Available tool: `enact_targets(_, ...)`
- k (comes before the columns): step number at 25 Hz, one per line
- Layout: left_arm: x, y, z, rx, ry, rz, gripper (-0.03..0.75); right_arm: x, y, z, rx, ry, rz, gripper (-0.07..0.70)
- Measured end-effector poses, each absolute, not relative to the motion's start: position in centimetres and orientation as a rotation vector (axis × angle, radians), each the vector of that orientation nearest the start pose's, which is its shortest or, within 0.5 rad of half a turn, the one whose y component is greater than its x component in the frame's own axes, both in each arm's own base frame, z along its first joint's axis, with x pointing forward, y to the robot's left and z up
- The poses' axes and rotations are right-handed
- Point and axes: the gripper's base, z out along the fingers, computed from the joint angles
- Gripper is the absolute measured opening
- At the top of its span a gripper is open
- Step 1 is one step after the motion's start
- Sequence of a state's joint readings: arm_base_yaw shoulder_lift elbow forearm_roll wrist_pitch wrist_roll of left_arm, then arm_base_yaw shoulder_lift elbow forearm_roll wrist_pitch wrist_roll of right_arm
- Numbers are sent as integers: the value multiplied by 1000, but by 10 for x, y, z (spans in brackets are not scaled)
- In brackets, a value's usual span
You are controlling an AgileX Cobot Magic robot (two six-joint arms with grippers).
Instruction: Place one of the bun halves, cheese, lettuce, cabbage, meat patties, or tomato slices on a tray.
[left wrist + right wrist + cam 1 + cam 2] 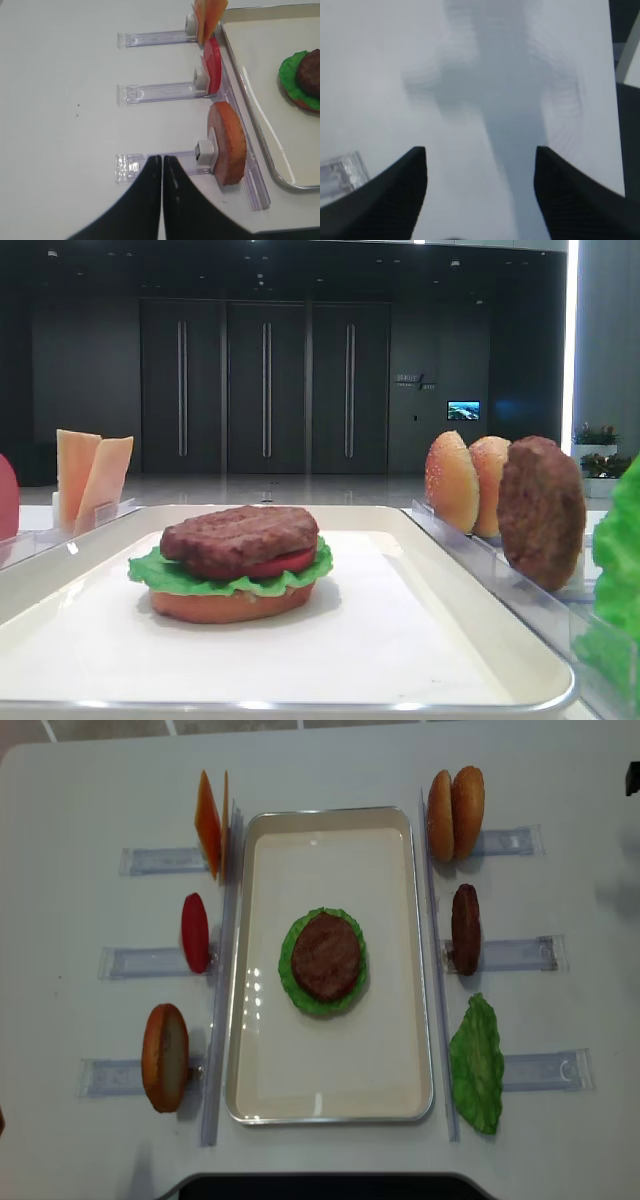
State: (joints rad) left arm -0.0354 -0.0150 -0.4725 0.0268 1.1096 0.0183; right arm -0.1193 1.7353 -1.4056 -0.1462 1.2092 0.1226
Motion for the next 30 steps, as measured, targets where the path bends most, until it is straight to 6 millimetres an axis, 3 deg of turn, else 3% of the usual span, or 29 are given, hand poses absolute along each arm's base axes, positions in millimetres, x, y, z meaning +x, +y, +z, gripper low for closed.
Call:
enact_targets(7,-6,2,266,55,2105,22,-1,229,-36,274,248,2910,-176,433)
enact_targets(10,-6,2,266,55,2105,22,-1,178,-30,265,226,2885,-177,432)
enact_targets(16,-6,2,266,55,2105,22,-1,106,-20,260,225,2739,-140,430)
enact_targets(30,-6,2,266,55,2105,22,-1,29,-3,272,91,2351,-70,430)
